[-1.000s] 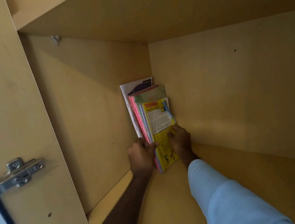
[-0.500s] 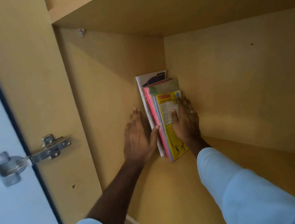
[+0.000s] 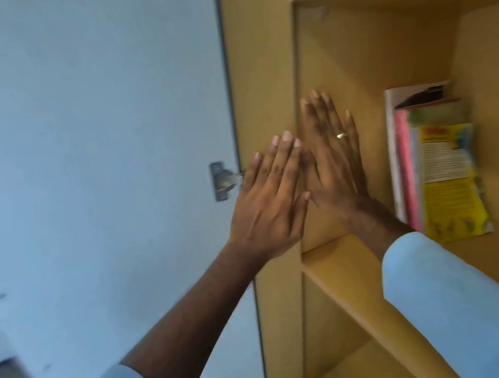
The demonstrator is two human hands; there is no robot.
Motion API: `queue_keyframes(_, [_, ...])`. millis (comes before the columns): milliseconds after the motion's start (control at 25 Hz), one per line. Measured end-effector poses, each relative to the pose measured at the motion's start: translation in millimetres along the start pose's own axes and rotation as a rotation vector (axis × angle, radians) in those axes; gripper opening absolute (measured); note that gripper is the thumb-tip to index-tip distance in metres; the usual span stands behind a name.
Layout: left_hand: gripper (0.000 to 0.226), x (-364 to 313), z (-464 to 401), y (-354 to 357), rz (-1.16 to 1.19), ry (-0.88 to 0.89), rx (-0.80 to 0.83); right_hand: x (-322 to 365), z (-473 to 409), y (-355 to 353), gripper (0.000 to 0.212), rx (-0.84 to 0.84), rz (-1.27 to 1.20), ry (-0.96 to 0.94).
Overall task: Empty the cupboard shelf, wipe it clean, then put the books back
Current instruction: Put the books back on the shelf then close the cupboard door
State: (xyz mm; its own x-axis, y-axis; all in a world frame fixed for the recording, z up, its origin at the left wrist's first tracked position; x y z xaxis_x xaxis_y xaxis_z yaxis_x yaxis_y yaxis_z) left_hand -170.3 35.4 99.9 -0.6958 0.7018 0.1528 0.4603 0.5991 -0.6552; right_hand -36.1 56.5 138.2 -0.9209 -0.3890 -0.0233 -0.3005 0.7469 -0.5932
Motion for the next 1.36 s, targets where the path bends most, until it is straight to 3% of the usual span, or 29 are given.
queue_keyframes(160, [0.064, 59.1, 90.7, -50.2, -0.164, -0.157, 0.007, 116.1, -13.0, 24.2, 0.061, 0.002, -0.109, -0.261])
queue_keyframes(360, [0.066, 130.2, 262.2, -103.0, -0.287, -0.597, 0.188, 250.9, 4.4, 85.5, 0.063, 0.141, -0.14, -0.546])
queue_keyframes(680, [0.059, 137.9, 541.5, -157.5, -0.331, -1.209, 0.525, 488.8, 118.5, 212.4, 0.054, 0.462, -0.361, -0.97])
queue_keyframes(920, [0.028, 132.1, 707.8, -200.4, -0.221, -1.667, 0.704, 663.7, 233.2, 279.3, 0.052, 0.799, -0.506, -1.157])
queue_keyframes(1040, [0.032, 131.4, 789.9, -218.0, -0.092, -1.913, 0.797, 732.1, 279.2, 313.2, 0.048, 0.931, -0.514, -1.218])
queue_keyframes(1360, [0.03, 142.4, 926.0, -248.6, 0.0, -2.197, 0.771, 858.9, 349.6, 362.9, 0.042, 1.198, -0.468, -1.281])
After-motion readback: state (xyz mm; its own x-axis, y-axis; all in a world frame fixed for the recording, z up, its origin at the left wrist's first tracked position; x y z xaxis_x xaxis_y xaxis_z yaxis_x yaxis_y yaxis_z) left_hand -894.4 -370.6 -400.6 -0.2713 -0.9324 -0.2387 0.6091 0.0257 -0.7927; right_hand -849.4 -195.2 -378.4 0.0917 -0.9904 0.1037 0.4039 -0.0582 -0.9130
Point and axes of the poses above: each hand's wrist, its own z-axis away from the middle knuckle, its own y-axis out of the palm, x = y × z, the point moved 4 cm from there along -z, towards the middle knuckle, and after that the axes turned 15 degrees about x, right-handed, at the moved point
